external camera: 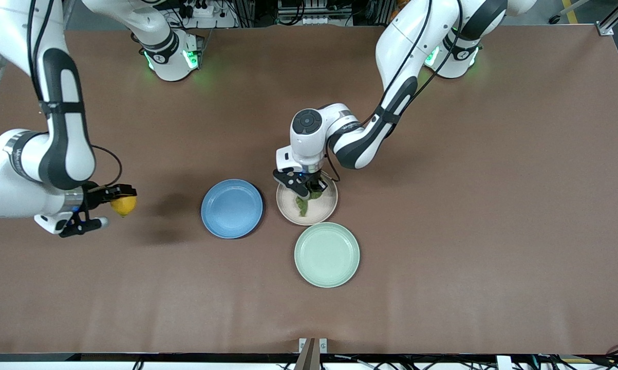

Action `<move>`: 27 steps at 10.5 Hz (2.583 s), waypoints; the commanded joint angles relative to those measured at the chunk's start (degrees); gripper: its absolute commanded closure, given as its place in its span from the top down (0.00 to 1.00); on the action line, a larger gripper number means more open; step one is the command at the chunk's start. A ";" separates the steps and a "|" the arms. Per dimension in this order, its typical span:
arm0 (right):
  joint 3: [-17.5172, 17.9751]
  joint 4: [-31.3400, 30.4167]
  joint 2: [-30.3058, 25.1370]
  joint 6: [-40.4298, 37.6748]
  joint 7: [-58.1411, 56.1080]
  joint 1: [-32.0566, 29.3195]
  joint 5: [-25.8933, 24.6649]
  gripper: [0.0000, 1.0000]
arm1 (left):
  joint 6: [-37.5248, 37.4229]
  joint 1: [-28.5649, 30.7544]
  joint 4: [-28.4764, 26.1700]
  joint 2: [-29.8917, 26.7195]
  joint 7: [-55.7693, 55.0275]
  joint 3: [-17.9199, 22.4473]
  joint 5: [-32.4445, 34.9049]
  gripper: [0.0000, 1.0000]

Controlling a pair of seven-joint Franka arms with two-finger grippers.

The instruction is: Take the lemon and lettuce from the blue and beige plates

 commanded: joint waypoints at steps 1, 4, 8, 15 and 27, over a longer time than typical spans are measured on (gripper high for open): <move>-0.26 -2.64 0.93 1.56 -0.92 0.48 1.60 0.00 | -4.28 0.10 -0.50 -3.74 0.03 -0.25 -0.46 0.00; -0.26 -3.35 3.84 3.31 -0.31 0.74 1.60 0.00 | -10.43 2.63 -0.06 -10.14 0.29 0.28 -6.87 0.00; -0.26 -3.96 6.48 5.69 2.41 1.53 1.51 0.00 | -20.97 14.66 0.03 -21.39 0.64 0.10 -14.61 0.00; -0.34 1.45 5.96 -0.60 2.59 1.79 1.07 1.00 | -29.70 32.78 -4.26 -23.44 6.09 0.45 -15.15 0.00; 25.10 23.99 -16.96 -22.33 38.16 -8.74 -20.98 1.00 | -29.18 36.75 -3.84 -12.63 4.59 0.80 -11.91 0.52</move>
